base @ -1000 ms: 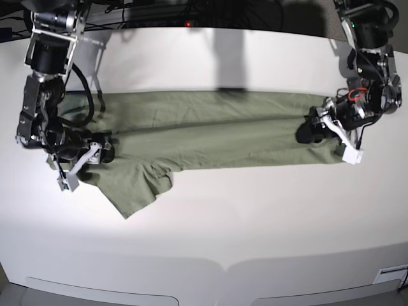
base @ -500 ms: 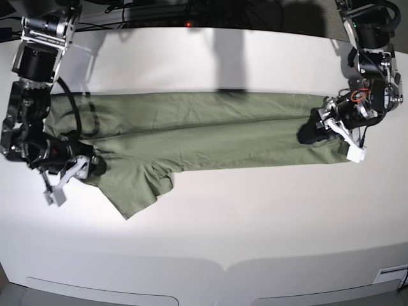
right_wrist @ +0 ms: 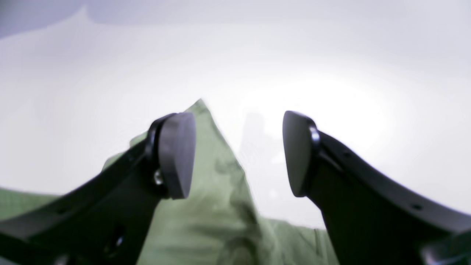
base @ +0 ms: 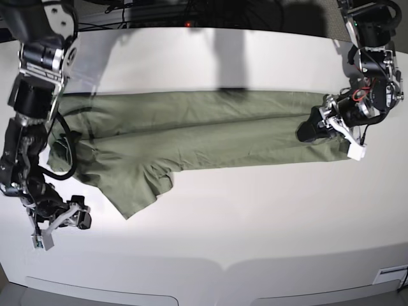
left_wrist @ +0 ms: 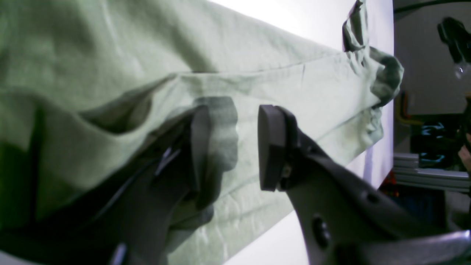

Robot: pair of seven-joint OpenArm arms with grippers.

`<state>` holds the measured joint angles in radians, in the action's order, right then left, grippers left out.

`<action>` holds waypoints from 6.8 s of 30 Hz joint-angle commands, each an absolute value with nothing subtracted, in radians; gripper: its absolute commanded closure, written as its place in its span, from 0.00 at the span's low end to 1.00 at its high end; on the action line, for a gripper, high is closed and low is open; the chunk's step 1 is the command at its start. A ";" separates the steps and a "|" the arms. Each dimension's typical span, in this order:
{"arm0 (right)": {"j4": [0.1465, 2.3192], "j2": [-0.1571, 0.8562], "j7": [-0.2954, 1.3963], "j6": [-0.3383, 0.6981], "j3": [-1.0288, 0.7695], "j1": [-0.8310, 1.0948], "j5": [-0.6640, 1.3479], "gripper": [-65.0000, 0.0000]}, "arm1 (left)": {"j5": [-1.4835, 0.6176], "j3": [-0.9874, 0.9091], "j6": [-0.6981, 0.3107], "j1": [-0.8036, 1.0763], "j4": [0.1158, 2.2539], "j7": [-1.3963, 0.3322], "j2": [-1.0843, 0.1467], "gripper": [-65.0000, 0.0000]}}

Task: Fold the T-shirt properly
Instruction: 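Open the right gripper and move it to the strip's end, then grasp the strip end with the right gripper and straighten it, then regrasp both ends of the folded strip with both grippers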

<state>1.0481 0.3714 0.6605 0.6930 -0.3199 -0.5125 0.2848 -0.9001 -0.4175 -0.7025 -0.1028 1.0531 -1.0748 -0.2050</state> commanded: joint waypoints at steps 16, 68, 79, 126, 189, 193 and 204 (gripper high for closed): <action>0.493 0.346 0.299 0.669 0.082 -0.750 -0.052 0.43 | -0.903 -0.417 -0.698 -0.119 1.062 -1.129 -0.216 0.66; 1.741 0.538 0.709 0.698 0.026 0.006 0.271 1.00 | -1.007 -0.417 -0.698 -0.119 1.141 -1.130 -0.216 0.66; 2.009 0.543 0.727 0.698 -0.190 0.332 0.274 1.00 | -0.997 -0.417 -0.698 -0.117 1.404 -1.159 -0.216 0.66; 1.638 0.607 0.556 0.686 -0.230 0.159 0.239 1.00 | -0.997 -0.417 -0.698 0.017 1.434 -1.135 -0.216 0.66; 1.348 0.421 0.515 0.594 -0.229 0.044 0.261 0.69 | -0.669 -0.417 -0.698 0.105 1.430 -0.960 -0.073 0.66; 1.260 0.391 0.496 0.594 -0.229 0.036 0.261 0.69 | -0.601 -0.417 -0.698 0.105 1.414 -0.915 -0.099 0.66; 1.237 0.376 0.527 0.599 -0.229 0.029 0.328 0.69 | -0.612 -0.417 -0.698 0.099 1.246 -0.839 -0.294 0.66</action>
<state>1.2369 0.3683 0.4801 0.6041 -0.2287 0.0326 0.3496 -0.6655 -0.4114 -0.7341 0.0959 1.2442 -0.8112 -0.2726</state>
